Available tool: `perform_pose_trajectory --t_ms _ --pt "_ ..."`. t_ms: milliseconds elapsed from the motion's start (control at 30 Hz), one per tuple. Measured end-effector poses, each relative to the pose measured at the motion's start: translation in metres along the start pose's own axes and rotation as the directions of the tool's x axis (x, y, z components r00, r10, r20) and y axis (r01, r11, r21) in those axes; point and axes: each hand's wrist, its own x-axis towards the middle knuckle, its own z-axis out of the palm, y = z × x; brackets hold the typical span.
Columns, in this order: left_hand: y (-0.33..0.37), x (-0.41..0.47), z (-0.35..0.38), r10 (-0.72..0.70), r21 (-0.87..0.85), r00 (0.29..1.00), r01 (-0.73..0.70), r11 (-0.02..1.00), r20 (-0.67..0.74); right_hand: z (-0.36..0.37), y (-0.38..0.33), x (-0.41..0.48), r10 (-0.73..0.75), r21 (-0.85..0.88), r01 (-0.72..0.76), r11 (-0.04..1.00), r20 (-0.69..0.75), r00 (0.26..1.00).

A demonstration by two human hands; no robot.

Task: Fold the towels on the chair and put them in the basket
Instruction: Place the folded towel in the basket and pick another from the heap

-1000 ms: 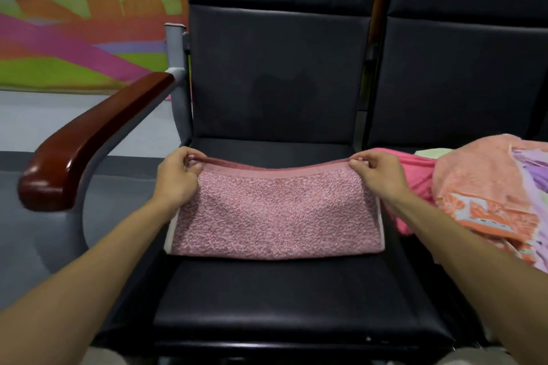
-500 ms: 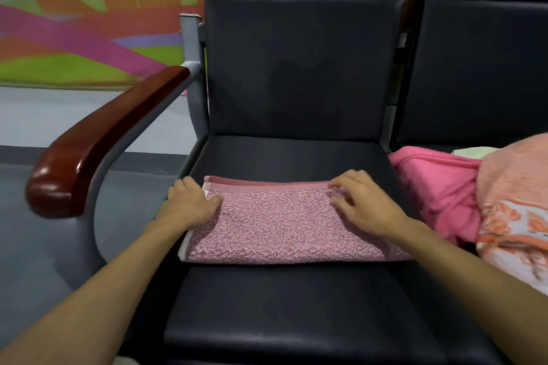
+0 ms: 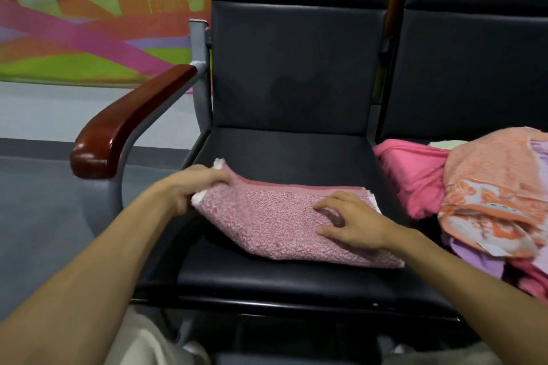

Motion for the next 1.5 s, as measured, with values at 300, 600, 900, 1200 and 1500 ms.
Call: perform_pose_trajectory --t_ms 300,600,900,1200,1500 --pt "0.048 -0.036 0.085 0.286 -0.264 0.958 -0.269 0.926 0.028 -0.019 0.006 -0.018 0.177 0.457 -0.08 0.886 -0.172 0.969" --pt "0.056 -0.025 0.19 0.343 0.198 0.93 -0.364 0.91 0.133 -0.023 0.065 -0.038 0.527 0.65 -0.405 0.643 0.008 0.85" --pt "0.024 -0.008 0.245 0.185 0.248 0.825 -0.361 0.899 0.533 -0.025 0.071 -0.04 0.474 0.659 -0.352 0.665 -0.008 0.88" --pt "0.015 0.01 0.179 0.586 0.55 0.692 -0.709 0.44 0.422 -0.033 0.062 -0.041 0.494 0.367 -0.394 0.843 -0.237 0.836" --pt "-0.008 0.024 0.104 0.478 0.855 0.794 -0.496 0.152 0.376 -0.026 -0.015 -0.023 -0.077 0.023 0.078 0.997 -0.047 0.996"
